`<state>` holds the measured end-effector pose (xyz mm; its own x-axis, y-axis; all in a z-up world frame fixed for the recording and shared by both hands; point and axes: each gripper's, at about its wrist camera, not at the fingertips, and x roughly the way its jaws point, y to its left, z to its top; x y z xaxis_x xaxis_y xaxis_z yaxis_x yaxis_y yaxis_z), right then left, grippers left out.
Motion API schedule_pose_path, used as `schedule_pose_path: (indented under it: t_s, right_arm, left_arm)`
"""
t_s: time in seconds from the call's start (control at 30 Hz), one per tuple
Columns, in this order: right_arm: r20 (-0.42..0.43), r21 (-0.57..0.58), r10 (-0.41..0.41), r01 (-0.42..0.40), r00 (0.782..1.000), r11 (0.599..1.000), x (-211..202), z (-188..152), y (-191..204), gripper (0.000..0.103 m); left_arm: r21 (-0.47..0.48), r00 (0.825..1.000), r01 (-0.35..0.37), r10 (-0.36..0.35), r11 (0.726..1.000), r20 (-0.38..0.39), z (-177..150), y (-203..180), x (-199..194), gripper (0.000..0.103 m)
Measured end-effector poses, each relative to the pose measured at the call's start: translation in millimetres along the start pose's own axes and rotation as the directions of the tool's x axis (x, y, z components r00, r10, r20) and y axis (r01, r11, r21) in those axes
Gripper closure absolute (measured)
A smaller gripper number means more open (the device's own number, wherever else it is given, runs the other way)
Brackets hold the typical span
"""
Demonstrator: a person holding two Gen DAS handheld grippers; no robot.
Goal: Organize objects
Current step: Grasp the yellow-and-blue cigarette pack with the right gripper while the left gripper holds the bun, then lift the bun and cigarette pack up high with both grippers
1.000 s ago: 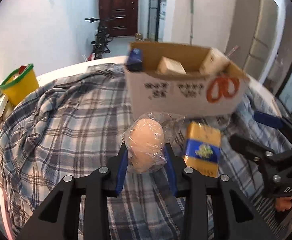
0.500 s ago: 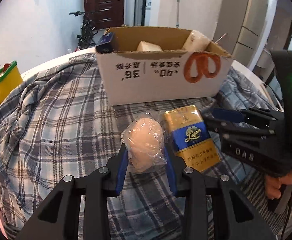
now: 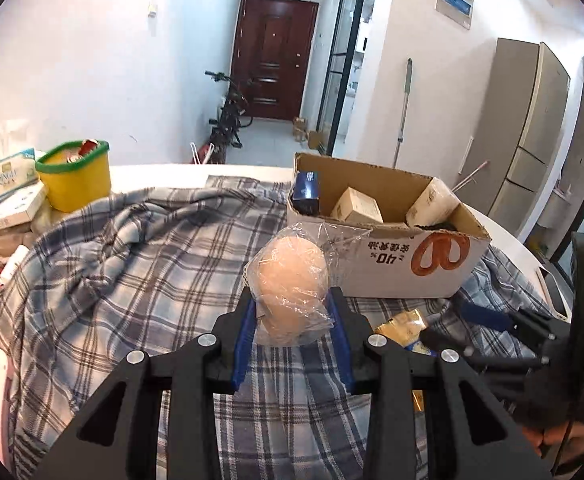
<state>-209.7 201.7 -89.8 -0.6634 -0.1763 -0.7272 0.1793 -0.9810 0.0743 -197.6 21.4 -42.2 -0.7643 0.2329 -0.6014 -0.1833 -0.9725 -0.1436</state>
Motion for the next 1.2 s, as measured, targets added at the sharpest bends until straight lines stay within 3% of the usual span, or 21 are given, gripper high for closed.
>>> schedule_pose_path:
  t_s: [0.2,0.33,0.53,0.57,0.63,0.67,0.87,1.03,1.2]
  right_arm:
    - [-0.02,-0.041,0.028,-0.029,0.999,0.999,6.7,-6.3,11.0,0.039]
    - [-0.064,-0.013,0.086,-0.087,0.994,0.996,12.0,-10.3,9.8,0.033]
    - [-0.122,-0.071,0.014,-0.023,0.992,0.997,23.9,-14.4,18.3,0.033]
    - [-0.14,-0.074,0.009,-0.02,0.99,0.997,27.5,-15.3,18.7,0.034]
    - [-0.151,-0.074,0.001,-0.012,0.988,0.997,29.7,-16.3,17.9,0.048]
    - [-0.147,-0.073,-0.001,-0.01,0.989,0.997,28.6,-16.1,17.6,0.05]
    - [0.004,-0.088,-0.012,0.012,1.0,0.996,0.5,-11.9,16.8,0.052]
    - [0.151,-0.086,-0.014,0.028,0.988,0.996,-24.6,-5.7,13.1,0.052]
    - [0.196,-0.045,-0.023,0.032,0.98,0.998,-35.5,-3.1,1.3,0.051]
  left_arm:
    - [0.046,1.0,-0.013,0.013,0.999,0.007,-1.9,-6.0,0.5,0.066]
    - [0.055,0.999,-0.035,0.036,0.998,-0.015,-3.8,-8.2,6.1,0.066]
    - [0.03,0.999,-0.028,0.029,0.999,-0.046,-4.5,-4.3,13.6,0.066]
    - [0.036,0.998,-0.026,0.028,0.999,-0.054,-5.1,-5.3,15.0,0.066]
    - [0.04,0.998,-0.025,0.027,0.999,-0.063,-6.7,-7.1,16.6,0.066]
    - [0.043,0.998,-0.022,0.025,0.999,-0.063,-6.9,-8.1,16.4,0.066]
    - [0.042,1.0,-0.021,0.022,0.999,-0.022,-5.7,-8.3,9.3,0.066]
    - [0.029,0.998,0.015,-0.017,0.999,0.052,-3.0,-7.3,-4.7,0.066]
    - [0.076,0.985,0.008,-0.02,0.997,0.169,-2.1,-15.9,-25.0,0.066]
